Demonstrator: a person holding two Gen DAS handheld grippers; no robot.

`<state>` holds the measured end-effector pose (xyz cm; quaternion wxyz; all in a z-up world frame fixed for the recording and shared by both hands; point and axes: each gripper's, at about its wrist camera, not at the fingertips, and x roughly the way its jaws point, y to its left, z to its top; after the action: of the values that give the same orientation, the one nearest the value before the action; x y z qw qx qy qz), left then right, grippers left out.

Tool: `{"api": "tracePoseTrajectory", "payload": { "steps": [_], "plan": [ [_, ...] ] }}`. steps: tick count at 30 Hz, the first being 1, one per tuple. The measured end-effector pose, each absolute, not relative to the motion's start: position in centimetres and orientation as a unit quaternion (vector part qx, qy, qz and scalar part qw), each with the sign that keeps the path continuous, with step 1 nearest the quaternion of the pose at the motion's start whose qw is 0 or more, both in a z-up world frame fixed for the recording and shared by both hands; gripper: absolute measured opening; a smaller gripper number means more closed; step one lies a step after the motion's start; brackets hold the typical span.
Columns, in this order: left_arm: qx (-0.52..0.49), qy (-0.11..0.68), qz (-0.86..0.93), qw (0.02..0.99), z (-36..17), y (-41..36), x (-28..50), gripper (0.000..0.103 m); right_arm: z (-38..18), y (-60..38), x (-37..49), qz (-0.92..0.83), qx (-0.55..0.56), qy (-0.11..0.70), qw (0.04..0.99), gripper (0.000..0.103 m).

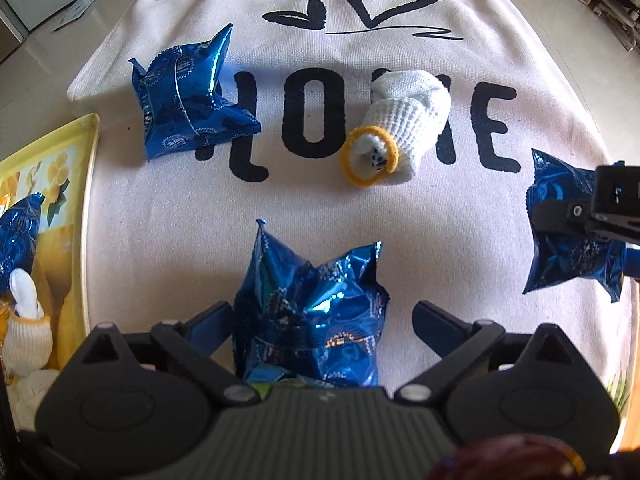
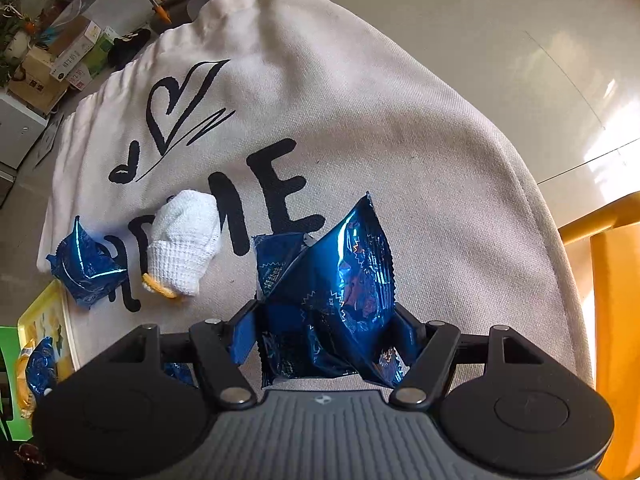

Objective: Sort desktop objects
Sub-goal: 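Lift both held blue packets off the rug with both tools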

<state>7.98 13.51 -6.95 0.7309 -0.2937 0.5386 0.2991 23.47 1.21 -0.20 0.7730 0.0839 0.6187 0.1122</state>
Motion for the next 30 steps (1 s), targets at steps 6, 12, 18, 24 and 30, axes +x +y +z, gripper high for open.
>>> {"api": "tracePoseTrajectory", "payload": {
  "steps": [6, 12, 18, 24, 30],
  "plan": [
    [-0.271, 0.552, 0.310, 0.725, -7.9, 13.2, 7.9, 0.102, -0.5, 1.4, 23.6, 0.117, 0.089, 0.620, 0.771, 0.068],
    [-0.251, 0.565, 0.310, 0.723, -9.4, 11.9, 8.5, 0.098, -1.1, 1.7, 23.6, 0.113, 0.086, 0.627, 0.766, 0.068],
    [-0.274, 0.548, 0.285, 0.737, -8.1, 11.7, 8.5, 0.074, -0.8, 1.7, 23.6, 0.114, 0.090, 0.624, 0.768, 0.068],
    [-0.266, 0.526, 0.292, 0.753, -6.0, 11.8, 8.1, 0.074, -0.1, 1.5, 23.6, 0.110, 0.098, 0.618, 0.772, 0.068],
    [-0.270, 0.505, 0.303, 0.762, -3.4, 12.7, 7.3, 0.074, 1.2, 1.7, 23.3, 0.115, 0.103, 0.607, 0.780, 0.068]
  ]
}}
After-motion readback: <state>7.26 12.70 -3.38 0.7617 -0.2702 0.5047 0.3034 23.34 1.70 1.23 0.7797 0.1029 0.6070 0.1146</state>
